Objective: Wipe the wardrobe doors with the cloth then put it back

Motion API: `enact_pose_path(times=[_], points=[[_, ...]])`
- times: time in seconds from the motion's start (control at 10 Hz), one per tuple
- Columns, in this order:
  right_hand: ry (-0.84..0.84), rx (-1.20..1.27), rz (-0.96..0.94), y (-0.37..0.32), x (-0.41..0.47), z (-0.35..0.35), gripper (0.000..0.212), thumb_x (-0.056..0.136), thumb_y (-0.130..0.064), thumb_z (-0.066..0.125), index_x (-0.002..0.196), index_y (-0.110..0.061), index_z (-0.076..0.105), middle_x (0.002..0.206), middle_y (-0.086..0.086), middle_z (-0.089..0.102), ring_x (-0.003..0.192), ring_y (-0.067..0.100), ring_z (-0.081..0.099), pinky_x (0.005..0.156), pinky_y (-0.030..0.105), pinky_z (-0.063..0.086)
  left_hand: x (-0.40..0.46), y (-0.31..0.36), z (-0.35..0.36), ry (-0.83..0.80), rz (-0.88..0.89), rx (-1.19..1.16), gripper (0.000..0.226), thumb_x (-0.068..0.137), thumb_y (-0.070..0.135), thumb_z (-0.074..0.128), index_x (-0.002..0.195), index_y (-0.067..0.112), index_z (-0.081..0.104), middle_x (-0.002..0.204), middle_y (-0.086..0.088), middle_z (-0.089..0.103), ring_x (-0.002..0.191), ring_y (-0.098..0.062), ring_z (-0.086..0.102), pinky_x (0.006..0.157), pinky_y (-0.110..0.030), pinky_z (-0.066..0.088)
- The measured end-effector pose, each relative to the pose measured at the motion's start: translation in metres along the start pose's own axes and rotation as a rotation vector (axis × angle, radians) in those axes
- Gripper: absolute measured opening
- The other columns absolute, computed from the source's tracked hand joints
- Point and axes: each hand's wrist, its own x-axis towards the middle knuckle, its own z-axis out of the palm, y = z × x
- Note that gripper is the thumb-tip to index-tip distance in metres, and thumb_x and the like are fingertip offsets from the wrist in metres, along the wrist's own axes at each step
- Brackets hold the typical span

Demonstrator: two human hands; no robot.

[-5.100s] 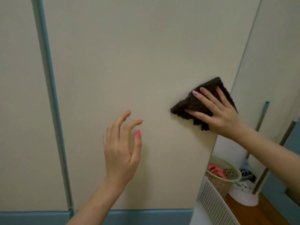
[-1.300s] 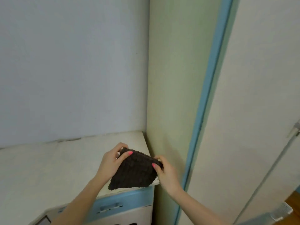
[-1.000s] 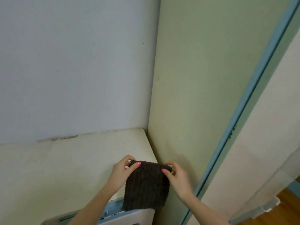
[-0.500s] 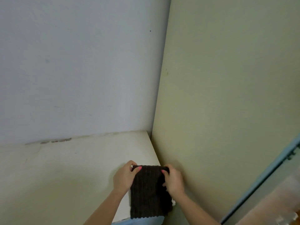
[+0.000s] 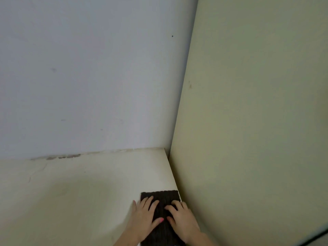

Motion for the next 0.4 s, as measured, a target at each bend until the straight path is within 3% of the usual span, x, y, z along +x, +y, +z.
enact_pose_path(times=[0.1,0.2,0.3,0.4], points=[[-0.053,-0.085,0.008,0.003,0.003,-0.004,0.043,0.101,-0.036,0.037,0.143,-0.03,0.034,0.15,-0.001,0.027,0.136,0.021,0.026,0.105,0.039,0.032,-0.001,-0.001,-0.002,-0.097,0.048,0.095,0.079,0.086,0.069,0.005,0.099,0.03,0.073,0.103,0.004,0.072,0.091,-0.013,0.07,0.064,-0.05,0.056],[-0.088,-0.141,-0.027,-0.004,-0.005,-0.01,0.046,0.101,-0.035,0.038,0.146,-0.028,0.03,0.155,0.001,0.02,0.141,0.023,0.021,0.109,0.047,0.028,-0.009,-0.004,-0.003,-0.186,0.051,0.117,0.079,0.083,0.076,0.011,0.114,0.027,0.064,0.112,-0.003,0.069,0.099,-0.018,0.068,0.084,-0.055,0.04],[-0.037,-0.198,-0.035,-0.003,-0.018,-0.01,0.051,0.071,-0.038,0.077,0.117,-0.024,0.061,0.127,0.01,0.052,0.114,0.029,0.057,0.084,0.044,0.051,-0.02,-0.002,-0.011,-0.193,-0.015,0.075,0.07,0.085,0.071,0.013,0.123,0.024,0.049,0.119,-0.008,0.065,0.11,-0.023,0.058,0.089,-0.053,0.031],[-0.089,-0.186,-0.034,-0.015,-0.034,-0.02,0.054,0.055,-0.041,0.085,0.102,-0.021,0.068,0.105,0.005,0.059,0.094,0.021,0.062,0.073,0.035,0.053,-0.037,0.003,-0.017,-0.108,0.024,0.031,0.058,0.085,0.065,0.017,0.105,0.034,0.062,0.104,0.001,0.071,0.09,-0.014,0.069,0.072,-0.055,0.053]])
